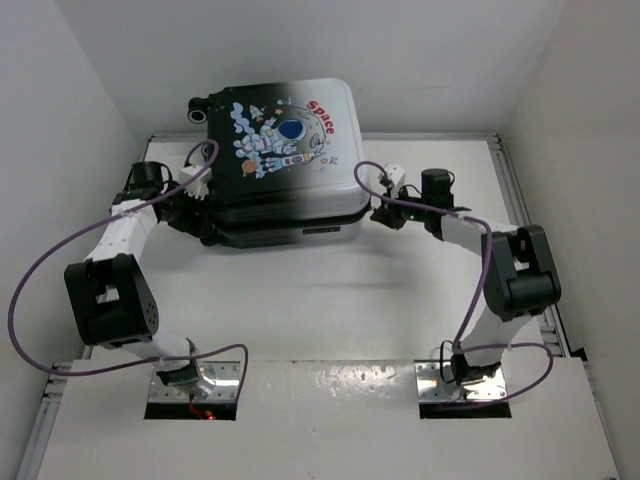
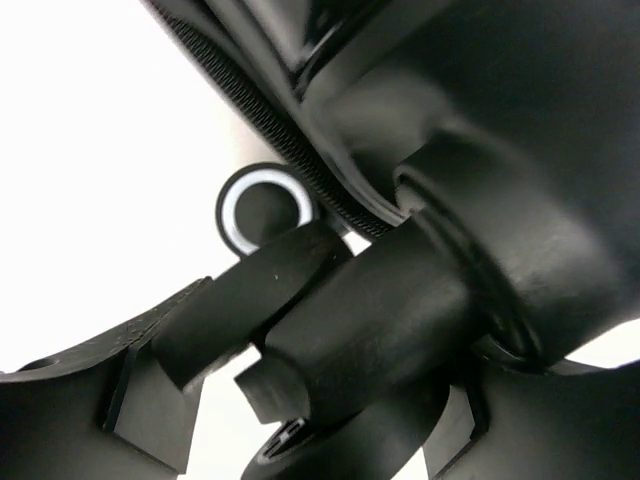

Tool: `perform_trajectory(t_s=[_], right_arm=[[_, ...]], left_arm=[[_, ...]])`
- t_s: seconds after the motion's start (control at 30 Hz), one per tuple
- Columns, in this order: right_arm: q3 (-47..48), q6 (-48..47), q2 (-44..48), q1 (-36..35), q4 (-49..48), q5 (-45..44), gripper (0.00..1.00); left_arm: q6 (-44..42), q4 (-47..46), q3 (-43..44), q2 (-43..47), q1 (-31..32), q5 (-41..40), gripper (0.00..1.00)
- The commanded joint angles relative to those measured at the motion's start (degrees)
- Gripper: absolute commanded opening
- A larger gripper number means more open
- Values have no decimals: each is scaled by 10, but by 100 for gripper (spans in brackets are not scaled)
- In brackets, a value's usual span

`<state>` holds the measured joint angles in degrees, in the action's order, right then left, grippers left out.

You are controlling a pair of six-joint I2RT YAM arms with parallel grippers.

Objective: Pack the luggage

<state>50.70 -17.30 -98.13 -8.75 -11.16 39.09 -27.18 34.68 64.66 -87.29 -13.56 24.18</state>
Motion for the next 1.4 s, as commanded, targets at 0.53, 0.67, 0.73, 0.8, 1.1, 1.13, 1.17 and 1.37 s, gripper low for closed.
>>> perform_trajectory(t_s=[0.53,0.67,0.73,0.8,1.1,1.13,1.17,1.37], right_arm=[[401,3,-429,54,-370,-216,0],[513,-3,-506,32,-387,-269,0],[544,14,-529,27,-382,-286,0],[553,49,-538,23,-378,-250,0],[322,159,-392,-36,-512,-52,0],[274,186,-371,-62,-518,-41,0],[263,199,-350,-69,-534,-20,0],[208,281,-292,-171,-568,36,0]], left_arm=[[151,-203,113,-82,-10,-245,61],[173,-214,113,-31,-10,-204,68],[180,-220,107,-6,-10,-199,74],[189,-220,101,32,-10,-192,82],[223,-195,107,121,-52,-110,96],[216,-189,99,129,-52,-86,96],[205,-176,91,149,-60,-60,96],[84,-84,28,226,-66,74,95]])
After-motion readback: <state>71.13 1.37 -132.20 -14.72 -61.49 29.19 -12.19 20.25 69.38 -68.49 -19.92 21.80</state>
